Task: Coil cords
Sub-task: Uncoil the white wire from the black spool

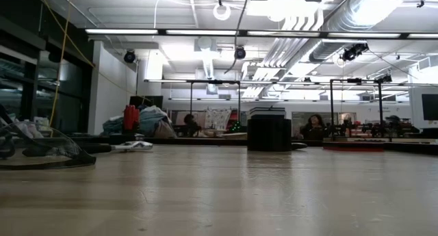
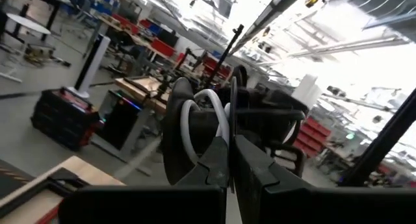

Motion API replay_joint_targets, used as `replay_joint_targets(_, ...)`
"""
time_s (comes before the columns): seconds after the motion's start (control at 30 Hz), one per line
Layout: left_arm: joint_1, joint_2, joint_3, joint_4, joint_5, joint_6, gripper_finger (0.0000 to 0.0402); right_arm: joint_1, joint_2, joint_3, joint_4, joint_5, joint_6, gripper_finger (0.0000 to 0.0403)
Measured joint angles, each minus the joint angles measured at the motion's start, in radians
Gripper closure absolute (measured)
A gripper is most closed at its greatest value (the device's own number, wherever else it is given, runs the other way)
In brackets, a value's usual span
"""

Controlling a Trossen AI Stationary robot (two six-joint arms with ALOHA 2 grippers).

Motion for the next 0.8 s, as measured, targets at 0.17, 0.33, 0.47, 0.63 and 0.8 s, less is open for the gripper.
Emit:
replay_joint_targets(0.17,-0.053,0.0,0.0,-0.036,-0.069,0.069,0.0401,0.0,0.0,0.0,0.0,0.031,-0.013,0.0403)
replay_joint_targets(0.33,-0.09,0.0,0.0,-0.099,-0.099,0.149,0.0401,0.014,-0.001,0.0,0.039,0.058,-0.053,0.0403)
replay_joint_targets(0.47,-0.098,0.0,0.0,-0.2,-0.047,0.144,0.0401,0.024,-0.007,0.032,0.025,0.061,-0.112,0.0403)
replay_joint_targets(0.63,-0.097,0.0,0.0,-0.157,0.159,0.083,0.0401,0.028,-0.01,0.11,-0.072,0.003,-0.163,0.0403)
replay_joint_targets(0.8,-0.094,0.018,0.0,0.051,0.378,-0.056,0.0401,0.012,-0.011,0.138,-0.11,-0.078,-0.177,0.0403)
